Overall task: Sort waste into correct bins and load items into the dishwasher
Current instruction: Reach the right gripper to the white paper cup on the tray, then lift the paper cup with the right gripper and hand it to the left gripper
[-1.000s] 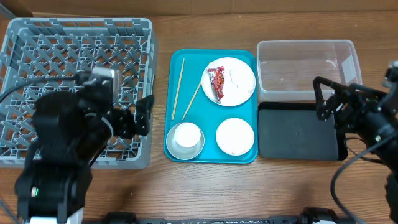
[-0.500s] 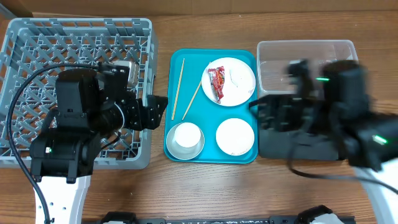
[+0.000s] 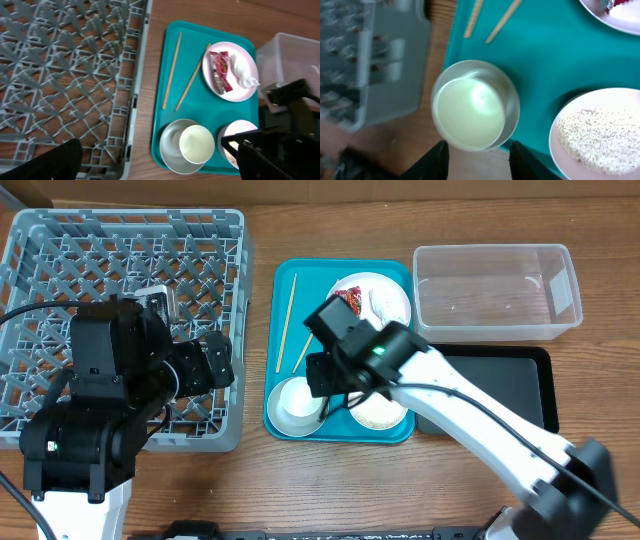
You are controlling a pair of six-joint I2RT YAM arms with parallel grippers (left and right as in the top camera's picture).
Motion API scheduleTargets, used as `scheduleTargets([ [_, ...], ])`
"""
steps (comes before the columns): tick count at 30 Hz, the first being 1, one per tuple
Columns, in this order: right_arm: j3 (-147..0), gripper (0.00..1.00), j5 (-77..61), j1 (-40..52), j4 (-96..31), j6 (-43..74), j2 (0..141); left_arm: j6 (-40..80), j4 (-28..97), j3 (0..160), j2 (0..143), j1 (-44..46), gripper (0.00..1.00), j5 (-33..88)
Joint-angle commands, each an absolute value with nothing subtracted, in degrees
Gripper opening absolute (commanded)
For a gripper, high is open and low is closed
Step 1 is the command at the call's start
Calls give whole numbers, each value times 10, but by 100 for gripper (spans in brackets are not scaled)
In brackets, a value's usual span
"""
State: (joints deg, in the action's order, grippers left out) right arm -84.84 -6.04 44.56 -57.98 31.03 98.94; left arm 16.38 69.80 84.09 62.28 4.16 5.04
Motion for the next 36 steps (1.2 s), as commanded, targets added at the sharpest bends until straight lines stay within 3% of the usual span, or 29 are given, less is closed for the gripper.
scheduleTargets([
  [1, -848, 39, -34, 444, -568, 333, 1029, 173, 700, 854, 617, 44, 100, 5],
  [16, -811, 33, -28, 450, -554, 391, 1065, 168, 712, 854, 618, 44, 100, -3],
  [24, -814, 4, -26, 447, -529, 385, 1061, 168, 720, 854, 618, 44, 100, -4],
  [32, -870, 4, -48, 396, -548, 317, 983, 164, 719, 854, 619, 44, 100, 13],
  [36, -879, 4, -153, 325, -537, 234, 919, 86, 701, 854, 622, 44, 100, 138],
])
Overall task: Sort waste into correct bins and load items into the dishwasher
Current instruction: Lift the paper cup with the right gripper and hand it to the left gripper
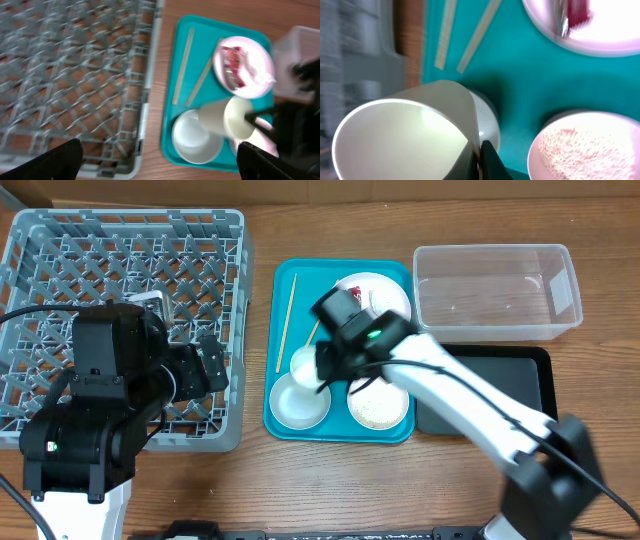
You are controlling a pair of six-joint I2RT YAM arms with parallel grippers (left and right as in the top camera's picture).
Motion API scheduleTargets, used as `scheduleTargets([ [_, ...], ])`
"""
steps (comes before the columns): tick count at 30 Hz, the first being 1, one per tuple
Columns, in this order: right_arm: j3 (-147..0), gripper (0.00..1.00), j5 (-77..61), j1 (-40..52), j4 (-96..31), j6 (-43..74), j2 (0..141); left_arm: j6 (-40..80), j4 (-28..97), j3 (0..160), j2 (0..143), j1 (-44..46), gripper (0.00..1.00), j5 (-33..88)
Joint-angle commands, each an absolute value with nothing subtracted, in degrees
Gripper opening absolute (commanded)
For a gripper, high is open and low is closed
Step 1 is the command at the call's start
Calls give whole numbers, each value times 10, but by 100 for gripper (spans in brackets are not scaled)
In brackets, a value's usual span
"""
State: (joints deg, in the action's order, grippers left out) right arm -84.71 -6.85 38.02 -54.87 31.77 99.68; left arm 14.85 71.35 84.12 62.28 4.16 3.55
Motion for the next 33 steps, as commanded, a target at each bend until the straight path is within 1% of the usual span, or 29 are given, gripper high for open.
scheduleTargets([
  [1, -879, 4, -192, 302, -532, 213, 905, 72, 695, 854, 624, 44, 100, 173],
  [2, -879, 4, -278, 254, -526, 173, 879, 55, 680, 854, 629, 44, 100, 236],
  [3, -879, 4, -327, 225, -525, 157, 867, 55, 671, 854, 633, 44, 100, 263],
  [6, -879, 4, -446, 162, -531, 106, 848, 55, 645, 854, 651, 31, 100, 347],
  [7, -879, 4, -485, 144, -535, 93, 844, 55, 636, 854, 661, 20, 100, 392],
  [9, -879, 4, -544, 122, -547, 60, 843, 46, 619, 854, 686, -4, 100, 516],
  [11, -878, 4, -573, 114, -557, 38, 843, 36, 606, 854, 720, -33, 100, 657],
  [13, -878, 4, -590, 114, -561, 16, 843, 20, 604, 854, 758, -60, 94, 775],
  [15, -878, 4, -614, 114, -552, 10, 843, -13, 613, 853, 798, -78, 92, 887],
  [16, -878, 4, -622, 114, -545, 10, 843, -14, 625, 853, 816, -83, 92, 907],
  [18, -878, 4, -636, 115, -531, 10, 843, -25, 641, 852, 849, -86, 91, 907],
  [20, -878, 4, -652, 117, -515, 11, 843, -43, 670, 851, 873, -83, 95, 907],
  [22, -878, 4, -652, 124, -500, 21, 843, -63, 691, 851, 888, -74, 95, 907],
  [26, -878, 4, -604, 144, -480, 53, 848, -76, 693, 852, 890, -54, 94, 907],
  [29, -878, 4, -598, 161, -458, 60, 850, -88, 688, 852, 887, -43, 93, 907],
  [30, -878, 4, -598, 175, -437, 65, 850, -91, 687, 852, 886, -37, 91, 907],
  [32, -878, 4, -584, 190, -412, 88, 850, -92, 687, 852, 886, -31, 91, 907],
  [33, -878, 4, -552, 206, -396, 108, 850, -92, 687, 852, 886, -27, 91, 907],
])
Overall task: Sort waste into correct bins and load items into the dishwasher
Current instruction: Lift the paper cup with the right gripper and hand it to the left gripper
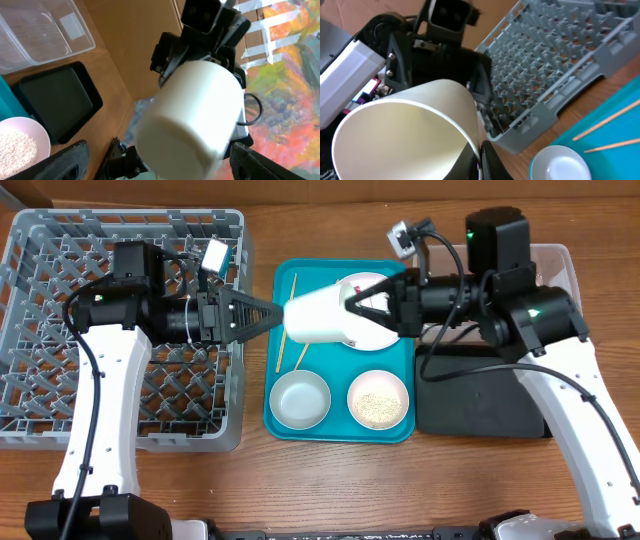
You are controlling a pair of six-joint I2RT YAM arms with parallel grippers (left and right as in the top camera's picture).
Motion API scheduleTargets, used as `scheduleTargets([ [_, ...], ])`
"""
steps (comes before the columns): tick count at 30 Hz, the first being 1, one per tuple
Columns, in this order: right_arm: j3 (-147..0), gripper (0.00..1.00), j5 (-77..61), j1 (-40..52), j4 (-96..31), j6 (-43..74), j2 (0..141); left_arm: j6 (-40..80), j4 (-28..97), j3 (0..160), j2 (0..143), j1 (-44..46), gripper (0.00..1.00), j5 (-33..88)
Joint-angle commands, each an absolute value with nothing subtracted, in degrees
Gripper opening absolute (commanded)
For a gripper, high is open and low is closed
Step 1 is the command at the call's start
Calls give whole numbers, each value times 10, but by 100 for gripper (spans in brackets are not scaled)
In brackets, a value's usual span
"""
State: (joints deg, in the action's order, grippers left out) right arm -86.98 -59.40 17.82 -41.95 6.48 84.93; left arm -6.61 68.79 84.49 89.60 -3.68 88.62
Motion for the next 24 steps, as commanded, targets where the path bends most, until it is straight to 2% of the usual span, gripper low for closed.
scheduleTargets([
  [1, -878, 4, -537, 213, -391, 108, 850, -92, 687, 852, 886, -26, 91, 907],
  [7, -878, 4, -521, 233, -376, 108, 850, -92, 688, 852, 881, -25, 89, 907],
  [11, -878, 4, -521, 233, -369, 110, 850, -92, 687, 852, 881, -21, 77, 907],
  [17, -877, 4, -538, 242, -336, 123, 865, -92, 687, 852, 881, -7, 91, 907],
  [21, -877, 4, -602, 242, -316, 122, 867, -92, 685, 852, 881, -7, 96, 907],
  [24, -877, 4, -616, 242, -313, 120, 867, -92, 685, 852, 881, -7, 96, 907],
])
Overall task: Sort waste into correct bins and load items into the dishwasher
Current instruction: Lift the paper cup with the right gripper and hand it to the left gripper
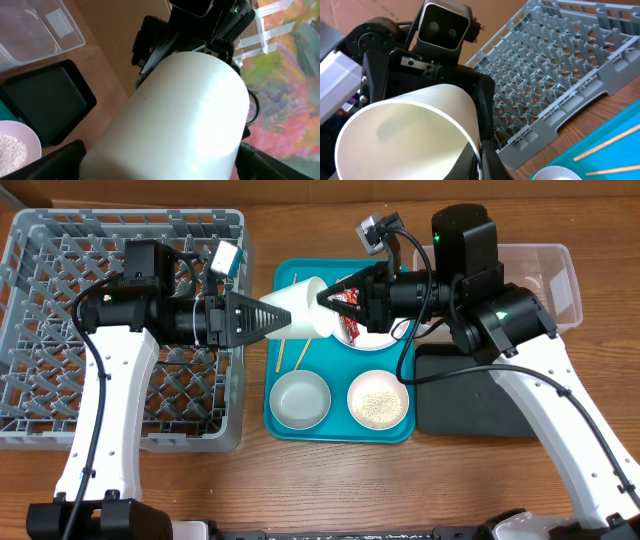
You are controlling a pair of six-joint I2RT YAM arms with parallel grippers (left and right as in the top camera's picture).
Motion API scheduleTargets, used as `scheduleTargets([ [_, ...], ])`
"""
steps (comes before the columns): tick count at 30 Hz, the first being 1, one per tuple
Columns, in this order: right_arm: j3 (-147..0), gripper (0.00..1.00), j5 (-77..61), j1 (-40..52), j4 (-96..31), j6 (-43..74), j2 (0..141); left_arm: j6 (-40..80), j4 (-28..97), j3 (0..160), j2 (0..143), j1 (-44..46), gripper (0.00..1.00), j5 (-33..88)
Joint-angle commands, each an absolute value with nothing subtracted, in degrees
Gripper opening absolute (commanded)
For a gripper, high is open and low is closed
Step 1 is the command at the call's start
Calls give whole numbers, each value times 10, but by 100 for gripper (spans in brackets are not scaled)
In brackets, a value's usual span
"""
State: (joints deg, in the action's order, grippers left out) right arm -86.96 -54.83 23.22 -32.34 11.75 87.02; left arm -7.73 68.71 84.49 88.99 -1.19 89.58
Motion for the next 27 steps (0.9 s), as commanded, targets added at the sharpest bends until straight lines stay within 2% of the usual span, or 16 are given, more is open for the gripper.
scheduleTargets([
  [1, -877, 4, -616, 242, -313, 120, 868, -92, 685, 852, 881, -7, 95, 907],
  [9, -877, 4, -619, 242, -311, 121, 884, -92, 681, 854, 868, -7, 93, 907],
  [23, -877, 4, -670, 242, -281, 121, 894, -90, 660, 854, 847, -7, 74, 907],
  [24, -877, 8, -670, 242, -281, 121, 894, -90, 660, 854, 847, -7, 72, 907],
  [26, -877, 28, -670, 242, -279, 121, 894, -90, 660, 854, 847, -7, 69, 907],
  [27, -877, 42, -670, 242, -276, 121, 894, -90, 660, 854, 847, -7, 69, 907],
])
